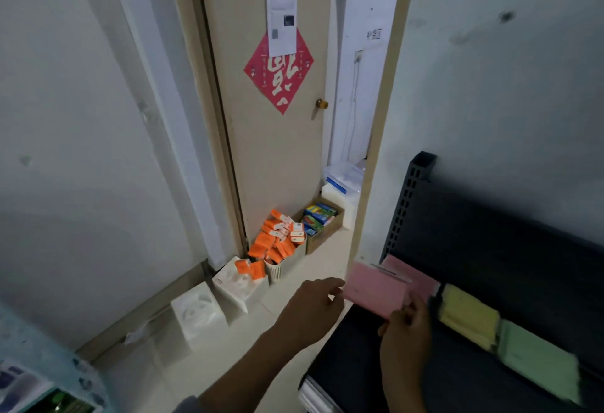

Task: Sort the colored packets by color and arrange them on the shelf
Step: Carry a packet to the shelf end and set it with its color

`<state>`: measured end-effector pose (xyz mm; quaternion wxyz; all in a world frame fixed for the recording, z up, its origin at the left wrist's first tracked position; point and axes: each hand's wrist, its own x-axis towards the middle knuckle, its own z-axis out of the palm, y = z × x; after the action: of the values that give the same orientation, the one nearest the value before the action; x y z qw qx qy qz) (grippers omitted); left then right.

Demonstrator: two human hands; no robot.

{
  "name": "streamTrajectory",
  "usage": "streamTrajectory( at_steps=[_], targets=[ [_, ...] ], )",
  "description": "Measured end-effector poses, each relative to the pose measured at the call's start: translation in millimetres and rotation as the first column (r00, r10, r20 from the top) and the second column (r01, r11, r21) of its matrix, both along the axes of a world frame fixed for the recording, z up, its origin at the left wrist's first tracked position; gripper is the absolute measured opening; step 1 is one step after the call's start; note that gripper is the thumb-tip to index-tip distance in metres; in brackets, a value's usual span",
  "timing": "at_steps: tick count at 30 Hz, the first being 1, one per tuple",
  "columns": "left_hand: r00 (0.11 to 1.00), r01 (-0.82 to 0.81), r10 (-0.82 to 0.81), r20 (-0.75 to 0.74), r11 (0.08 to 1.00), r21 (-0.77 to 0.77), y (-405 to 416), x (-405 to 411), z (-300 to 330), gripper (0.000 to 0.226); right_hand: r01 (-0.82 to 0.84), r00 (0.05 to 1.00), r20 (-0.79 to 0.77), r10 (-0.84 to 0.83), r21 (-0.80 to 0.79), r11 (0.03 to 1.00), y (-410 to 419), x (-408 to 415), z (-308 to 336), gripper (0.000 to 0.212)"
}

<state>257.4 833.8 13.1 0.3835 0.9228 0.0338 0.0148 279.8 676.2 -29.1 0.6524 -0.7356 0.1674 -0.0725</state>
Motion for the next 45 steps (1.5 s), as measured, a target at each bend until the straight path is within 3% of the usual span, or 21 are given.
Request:
streamTrajectory(
  at_steps=[6,12,19,23,31,34,38,45],
  targets=[
    [0.977,0.212,-0.214,-0.010,0.971,-0.114,-4,24,-4,0.041,0.157,0.988,0.004,-0.158,-0.114,0.981,-11,13,-9,0.043],
    [0.921,0.384,-0.389,0.011,0.903,-0.195,-13,36,-11,0.049,0.070,0.997,0.057,-0.056,-0.285,0.956,-12,18,-9,0.065],
    [0.894,0.434,-0.447,-0.012,0.873,-0.224,-16,47,-27,0.060,0.089,0.995,0.086,-0.057,-0.427,0.900,-13,19,-27,0.054],
    [0.904,0.413,-0.424,-0.055,0.899,-0.145,-18,64,-68,0.082,0.048,0.998,0.051,-0.026,-0.494,0.868,-13,22,-29,0.053],
    [0.955,0.272,-0.240,0.177,0.944,-0.189,-26,58,-40,0.034,0.080,0.991,0.133,-0.022,-0.447,0.891,-11,18,-28,0.060],
    [0.952,0.255,-0.217,0.214,0.952,-0.169,-31,59,-38,0.044,0.074,0.988,0.153,-0.006,-0.442,0.894,-9,16,-27,0.062],
    [0.948,0.249,-0.213,0.235,0.959,-0.135,-33,62,-38,0.039,0.076,0.988,0.156,-0.011,-0.418,0.905,-9,8,-17,0.059],
    [0.902,0.328,-0.274,0.334,0.938,-0.115,-34,58,-37,0.033,0.216,0.965,0.234,-0.121,-0.441,0.871,-12,-20,9,0.031]
  ],
)
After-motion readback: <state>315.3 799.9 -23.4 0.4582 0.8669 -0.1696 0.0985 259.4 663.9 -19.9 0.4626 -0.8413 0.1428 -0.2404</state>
